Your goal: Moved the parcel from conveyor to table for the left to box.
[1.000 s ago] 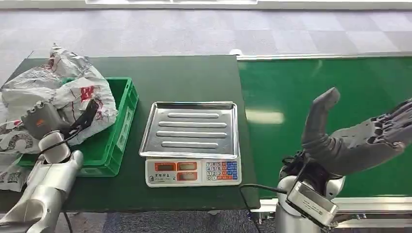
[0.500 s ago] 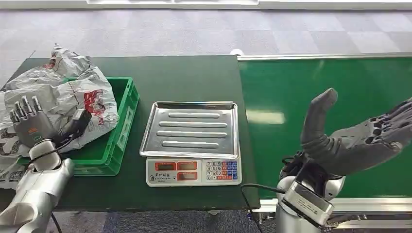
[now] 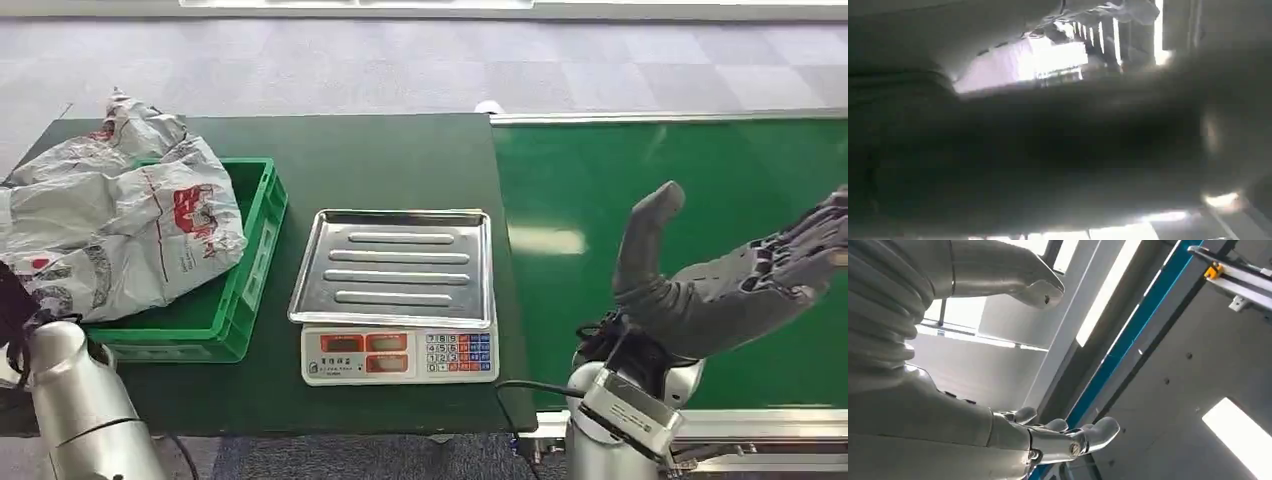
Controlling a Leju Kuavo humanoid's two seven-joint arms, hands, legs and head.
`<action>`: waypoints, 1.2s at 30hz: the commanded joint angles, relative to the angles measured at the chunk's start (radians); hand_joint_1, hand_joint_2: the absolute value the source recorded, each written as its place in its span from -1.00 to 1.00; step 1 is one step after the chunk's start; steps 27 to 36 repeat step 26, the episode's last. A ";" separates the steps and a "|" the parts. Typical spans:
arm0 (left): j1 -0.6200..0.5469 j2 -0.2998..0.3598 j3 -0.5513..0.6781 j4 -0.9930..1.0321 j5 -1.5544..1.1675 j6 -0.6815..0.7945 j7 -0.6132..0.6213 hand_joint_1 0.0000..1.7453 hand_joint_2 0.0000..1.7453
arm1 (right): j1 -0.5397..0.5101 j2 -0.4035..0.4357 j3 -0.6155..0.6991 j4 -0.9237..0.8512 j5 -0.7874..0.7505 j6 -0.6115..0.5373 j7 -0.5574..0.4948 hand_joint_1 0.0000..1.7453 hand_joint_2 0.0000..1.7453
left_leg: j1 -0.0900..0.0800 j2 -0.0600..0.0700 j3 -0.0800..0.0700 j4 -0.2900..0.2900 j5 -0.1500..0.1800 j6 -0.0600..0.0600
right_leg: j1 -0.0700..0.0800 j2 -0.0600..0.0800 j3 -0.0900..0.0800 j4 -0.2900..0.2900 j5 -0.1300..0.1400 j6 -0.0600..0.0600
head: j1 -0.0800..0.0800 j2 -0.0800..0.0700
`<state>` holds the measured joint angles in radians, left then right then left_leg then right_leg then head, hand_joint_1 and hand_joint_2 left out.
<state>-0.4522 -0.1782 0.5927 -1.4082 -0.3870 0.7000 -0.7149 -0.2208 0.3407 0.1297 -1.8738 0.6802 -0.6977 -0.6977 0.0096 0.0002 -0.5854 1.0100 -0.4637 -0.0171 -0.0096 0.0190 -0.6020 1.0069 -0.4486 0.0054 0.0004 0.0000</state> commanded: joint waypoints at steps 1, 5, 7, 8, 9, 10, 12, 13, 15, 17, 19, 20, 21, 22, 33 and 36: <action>0.172 -0.023 -0.515 -0.262 0.362 -0.247 0.090 -1.00 1.00 | 0.062 0.008 0.028 0.037 -0.094 0.000 0.000 -1.00 1.00 | 0.001 -0.007 0.002 -0.002 0.001 0.001 | 0.002 -0.008 0.006 -0.004 -0.001 0.000 | 0.000 0.000; 0.219 -0.002 -0.635 -0.281 0.498 -0.567 0.160 -1.00 1.00 | 0.062 0.008 0.101 0.101 -0.164 0.000 0.000 -1.00 1.00 | 0.000 -0.002 0.003 -0.003 0.001 0.000 | 0.000 -0.004 0.005 -0.003 0.000 0.000 | 0.000 0.000; 0.250 -0.016 -0.678 -0.284 0.517 -0.642 0.140 -1.00 1.00 | 0.056 0.008 0.131 0.143 -0.191 0.000 0.000 -1.00 1.00 | 0.000 -0.002 0.005 -0.005 0.001 0.000 | 0.001 -0.005 0.007 -0.005 0.000 0.000 | 0.000 0.000; 0.250 -0.016 -0.678 -0.284 0.517 -0.642 0.140 -1.00 1.00 | 0.056 0.008 0.131 0.143 -0.191 0.000 0.000 -1.00 1.00 | 0.000 -0.001 0.003 -0.002 0.000 0.000 | 0.000 -0.003 0.005 -0.002 0.000 0.000 | 0.000 0.000; 0.267 -0.006 -0.711 -0.287 0.532 -0.703 0.135 -1.00 1.00 | 0.051 0.007 0.159 0.188 -0.211 0.000 0.000 -1.00 1.00 | 0.000 -0.001 0.003 -0.003 0.000 0.000 | 0.000 -0.003 0.005 -0.003 0.000 0.000 | 0.000 0.000; 0.277 -0.002 -0.724 -0.289 0.536 -0.733 0.127 -1.00 1.00 | 0.043 -0.012 0.181 0.217 -0.244 0.000 0.000 -1.00 1.00 | 0.000 -0.001 0.005 -0.005 0.001 0.000 | 0.000 -0.003 0.007 -0.004 0.000 0.000 | 0.000 0.000; 0.318 -0.008 -0.787 -0.286 0.603 -0.941 0.086 -1.00 1.00 | 0.016 -0.080 0.245 0.314 -0.356 0.000 0.000 -1.00 1.00 | 0.000 0.001 0.006 -0.005 0.000 0.000 | 0.000 -0.001 0.007 -0.004 0.000 0.000 | 0.000 0.000; 0.337 -0.015 -0.831 -0.273 0.633 -1.023 0.065 -1.00 1.00 | 0.028 -0.100 0.250 0.317 -0.415 0.028 0.005 -1.00 1.00 | 0.001 0.000 0.005 -0.004 0.000 0.000 | 0.001 -0.001 0.006 -0.004 0.001 0.000 | 0.000 0.000; 0.358 -0.023 -0.871 -0.264 0.602 -1.067 0.017 -1.00 1.00 | 0.043 -0.118 0.241 0.314 -0.420 0.041 0.001 -1.00 1.00 | 0.000 -0.002 0.005 -0.004 0.001 0.000 | 0.000 -0.004 0.007 -0.004 0.000 0.000 | 0.000 0.000; 0.367 -0.030 -0.878 -0.273 0.590 -1.073 0.017 -1.00 1.00 | 0.053 -0.122 0.232 0.306 -0.423 0.047 0.000 -1.00 1.00 | 0.000 -0.003 0.005 -0.004 0.000 0.001 | 0.000 -0.005 0.007 -0.004 0.000 0.000 | 0.000 0.000; 0.378 -0.035 -0.876 -0.305 0.507 -1.098 0.017 -1.00 1.00 | 0.062 -0.119 0.213 0.303 -0.412 0.060 0.005 -1.00 1.00 | 0.001 -0.004 0.003 -0.003 0.000 0.001 | 0.001 -0.005 0.006 -0.004 -0.001 0.000 | 0.000 0.000; 0.380 -0.037 -0.876 -0.306 0.494 -1.097 0.017 -1.00 1.00 | 0.063 -0.118 0.209 0.303 -0.409 0.061 0.005 -1.00 1.00 | 0.000 -0.003 0.001 -0.002 0.000 0.000 | 0.000 -0.004 0.004 -0.002 0.000 0.000 | 0.000 0.000; 0.380 -0.037 -0.876 -0.306 0.494 -1.097 0.017 -1.00 1.00 | 0.063 -0.118 0.209 0.303 -0.409 0.061 0.005 -1.00 1.00 | 0.000 -0.003 0.003 -0.003 0.000 0.001 | 0.000 -0.004 0.006 -0.004 0.000 0.000 | 0.000 0.000; 0.380 -0.037 -0.876 -0.306 0.494 -1.097 0.017 -1.00 1.00 | 0.063 -0.118 0.209 0.303 -0.409 0.061 0.005 -1.00 1.00 | 0.000 -0.003 0.002 -0.002 0.000 0.001 | 0.000 -0.004 0.005 -0.003 0.000 0.000 | 0.000 0.000; 0.390 -0.049 -0.857 -0.301 0.486 -1.107 0.017 -1.00 1.00 | 0.071 -0.118 0.184 0.312 -0.383 0.058 0.004 -1.00 1.00 | 0.000 -0.003 0.001 -0.002 0.000 0.001 | 0.000 -0.004 0.004 -0.002 -0.001 0.001 | 0.000 0.000; 0.390 -0.049 -0.857 -0.301 0.486 -1.107 0.017 -1.00 1.00 | 0.071 -0.118 0.184 0.312 -0.383 0.058 0.004 -1.00 1.00 | 0.000 -0.003 0.001 -0.002 0.000 0.001 | 0.000 -0.004 0.004 -0.002 -0.001 0.001 | 0.000 0.000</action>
